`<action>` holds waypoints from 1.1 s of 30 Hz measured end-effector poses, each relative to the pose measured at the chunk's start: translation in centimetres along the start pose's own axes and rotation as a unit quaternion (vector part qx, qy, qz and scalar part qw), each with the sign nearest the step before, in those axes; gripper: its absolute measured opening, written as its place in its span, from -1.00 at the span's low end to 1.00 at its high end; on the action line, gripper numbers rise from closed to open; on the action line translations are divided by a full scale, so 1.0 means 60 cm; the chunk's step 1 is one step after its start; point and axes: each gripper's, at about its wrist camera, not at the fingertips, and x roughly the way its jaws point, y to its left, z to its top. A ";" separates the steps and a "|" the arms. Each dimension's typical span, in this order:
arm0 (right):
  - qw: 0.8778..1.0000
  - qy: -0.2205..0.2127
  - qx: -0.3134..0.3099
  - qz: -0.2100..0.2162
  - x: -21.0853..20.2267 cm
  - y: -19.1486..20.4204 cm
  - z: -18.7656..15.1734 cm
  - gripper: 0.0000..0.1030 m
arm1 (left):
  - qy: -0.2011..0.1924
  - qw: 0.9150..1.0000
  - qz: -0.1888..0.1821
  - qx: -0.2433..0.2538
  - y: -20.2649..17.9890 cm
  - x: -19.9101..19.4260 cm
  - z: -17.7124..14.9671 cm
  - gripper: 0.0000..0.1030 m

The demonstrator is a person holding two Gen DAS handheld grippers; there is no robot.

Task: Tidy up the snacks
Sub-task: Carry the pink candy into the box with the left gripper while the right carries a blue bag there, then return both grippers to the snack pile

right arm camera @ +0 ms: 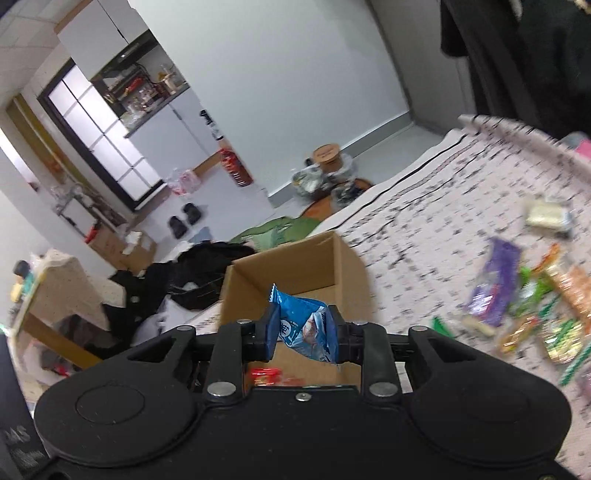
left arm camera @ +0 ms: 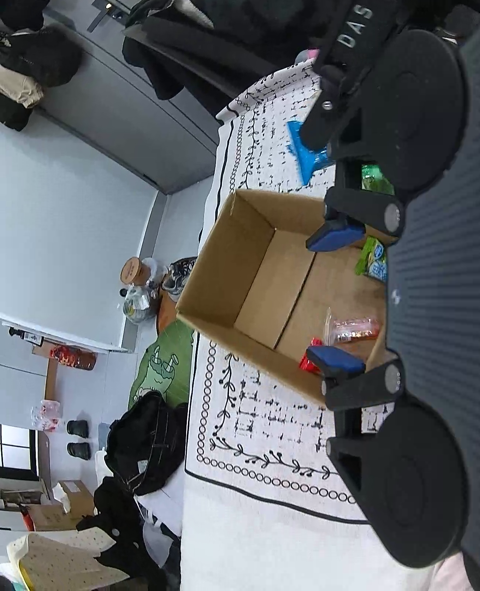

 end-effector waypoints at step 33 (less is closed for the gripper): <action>0.985 -0.029 0.016 -0.167 -0.157 -0.197 -0.011 0.79 | 0.031 0.995 -0.039 0.082 -0.132 -0.001 -0.070 0.79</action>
